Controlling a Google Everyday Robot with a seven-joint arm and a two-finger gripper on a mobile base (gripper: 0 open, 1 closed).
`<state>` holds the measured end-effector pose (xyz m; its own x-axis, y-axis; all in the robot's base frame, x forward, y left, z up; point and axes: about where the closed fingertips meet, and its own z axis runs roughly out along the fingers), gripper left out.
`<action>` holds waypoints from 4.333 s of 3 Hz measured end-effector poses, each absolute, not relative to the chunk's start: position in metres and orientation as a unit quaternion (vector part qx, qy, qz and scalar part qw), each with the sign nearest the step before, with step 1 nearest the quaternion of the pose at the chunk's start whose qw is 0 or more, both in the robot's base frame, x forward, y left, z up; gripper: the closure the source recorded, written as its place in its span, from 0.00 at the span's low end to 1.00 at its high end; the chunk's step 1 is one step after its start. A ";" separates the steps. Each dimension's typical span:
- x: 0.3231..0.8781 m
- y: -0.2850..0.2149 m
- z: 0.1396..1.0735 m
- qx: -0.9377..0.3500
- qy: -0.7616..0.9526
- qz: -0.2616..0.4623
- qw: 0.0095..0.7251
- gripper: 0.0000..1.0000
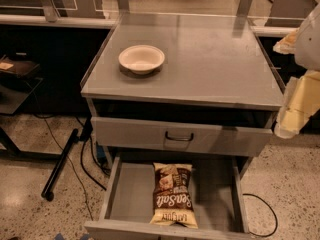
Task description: Pick brown chip bag from middle drawer and place on counter
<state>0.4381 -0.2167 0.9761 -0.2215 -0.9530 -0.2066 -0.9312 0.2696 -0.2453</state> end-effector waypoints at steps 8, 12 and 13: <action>0.408 -0.169 0.772 -0.571 0.808 0.046 0.141 0.00; 0.380 -0.121 0.657 -0.565 0.806 0.131 0.119 0.00; 0.382 -0.100 0.632 -0.560 0.805 0.148 0.128 0.00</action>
Offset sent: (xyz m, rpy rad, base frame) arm -0.0372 0.0178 -0.0941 0.1788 0.0320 -0.1282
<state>0.3820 -0.1001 0.6324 -0.3387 -0.8639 -0.3728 -0.9400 0.3278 0.0946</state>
